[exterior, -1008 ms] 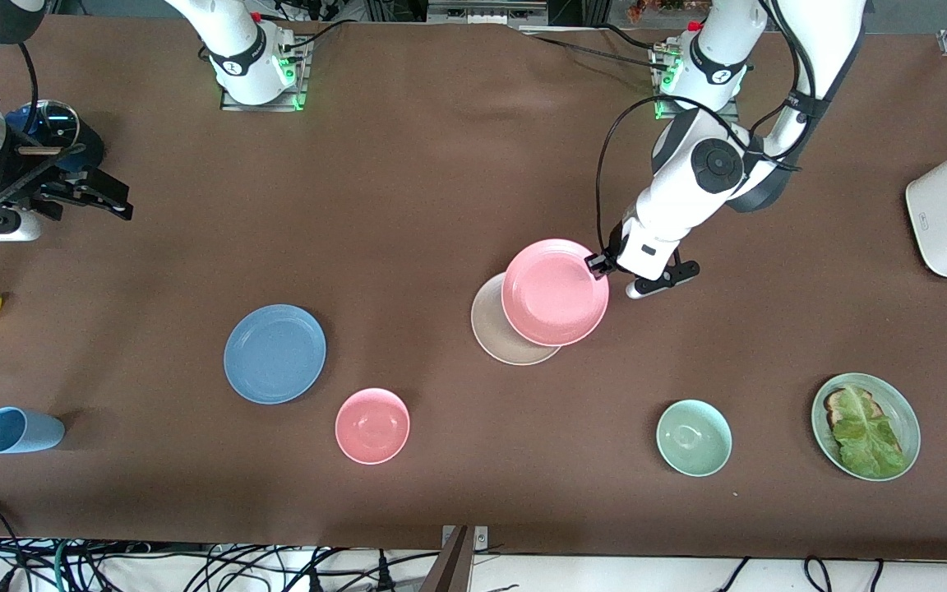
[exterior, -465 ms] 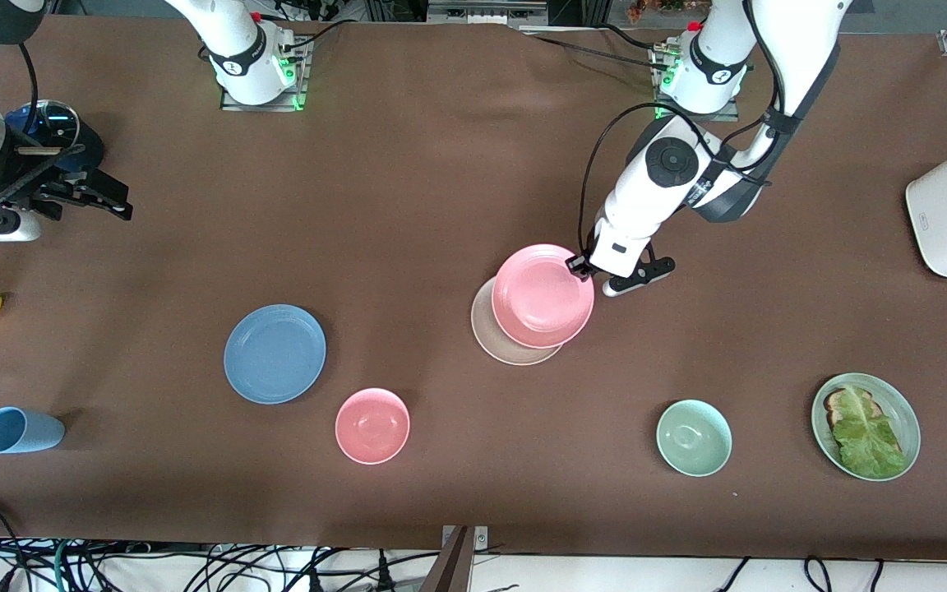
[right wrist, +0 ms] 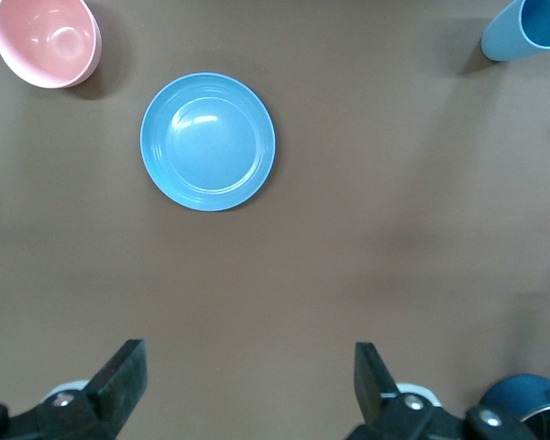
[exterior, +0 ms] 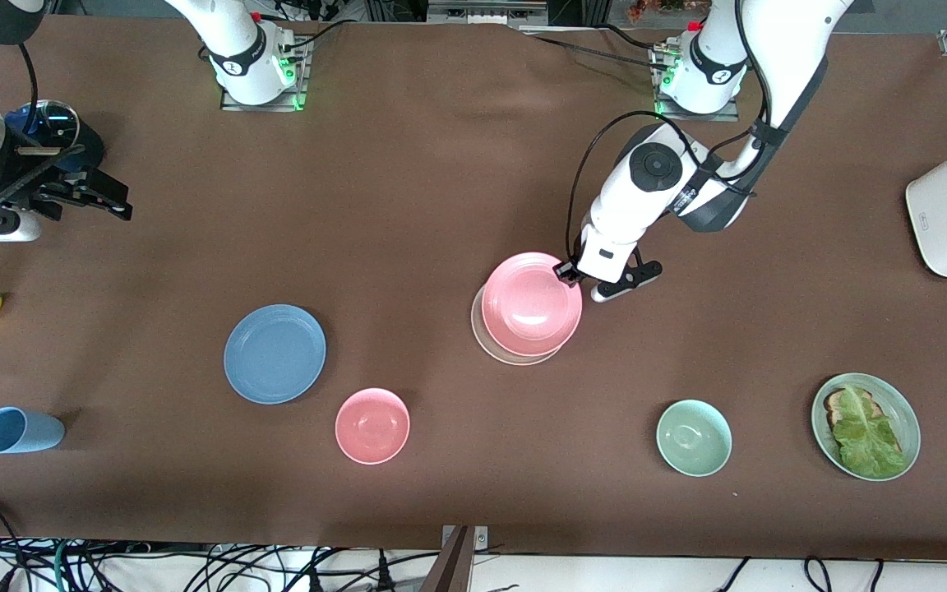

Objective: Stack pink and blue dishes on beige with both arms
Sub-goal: 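Lower the pink plate onto the beige plate and open the left gripper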

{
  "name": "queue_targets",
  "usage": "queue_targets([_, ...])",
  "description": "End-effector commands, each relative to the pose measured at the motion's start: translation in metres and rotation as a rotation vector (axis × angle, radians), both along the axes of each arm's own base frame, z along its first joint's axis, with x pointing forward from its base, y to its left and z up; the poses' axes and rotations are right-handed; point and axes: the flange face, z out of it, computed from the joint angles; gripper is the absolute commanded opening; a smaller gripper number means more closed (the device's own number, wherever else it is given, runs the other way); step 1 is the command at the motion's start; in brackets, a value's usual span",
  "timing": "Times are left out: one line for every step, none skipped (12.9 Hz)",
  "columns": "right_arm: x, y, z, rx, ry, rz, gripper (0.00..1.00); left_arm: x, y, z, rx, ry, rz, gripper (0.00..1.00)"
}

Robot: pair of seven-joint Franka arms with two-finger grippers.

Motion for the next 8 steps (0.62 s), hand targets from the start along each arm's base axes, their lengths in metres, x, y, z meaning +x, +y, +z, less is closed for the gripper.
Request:
queue_targets([-0.002,-0.002,0.002,0.004,0.004,-0.011,1.00,0.014,-0.004,-0.003,-0.007,-0.015,0.000,0.35])
queue_targets([-0.002,-0.002,0.002,0.004,0.004,-0.011,1.00,0.017,-0.005,-0.003,-0.011,-0.015,0.003,0.49])
queue_targets([-0.002,-0.002,0.002,0.004,0.004,-0.011,1.00,0.019,-0.003,-0.003,-0.011,-0.015,0.006,0.54])
queue_targets([-0.002,-0.002,0.002,0.004,0.004,-0.011,1.00,0.023,-0.001,0.001,-0.012,-0.023,0.001,0.56])
queue_targets([-0.002,-0.002,0.002,0.004,0.004,-0.011,1.00,0.027,0.003,0.007,-0.001,-0.027,-0.011,0.59])
queue_targets([-0.002,-0.002,0.002,0.004,0.004,-0.011,1.00,0.034,0.009,0.019,0.028,-0.024,-0.042,0.62])
queue_targets([-0.002,-0.002,0.002,0.004,0.004,-0.011,1.00,0.045,0.018,0.035,0.070,-0.005,-0.097,0.63])
queue_targets([-0.002,-0.002,0.002,0.004,0.004,-0.011,1.00,0.057,0.027,0.056,0.110,0.015,-0.141,0.65])
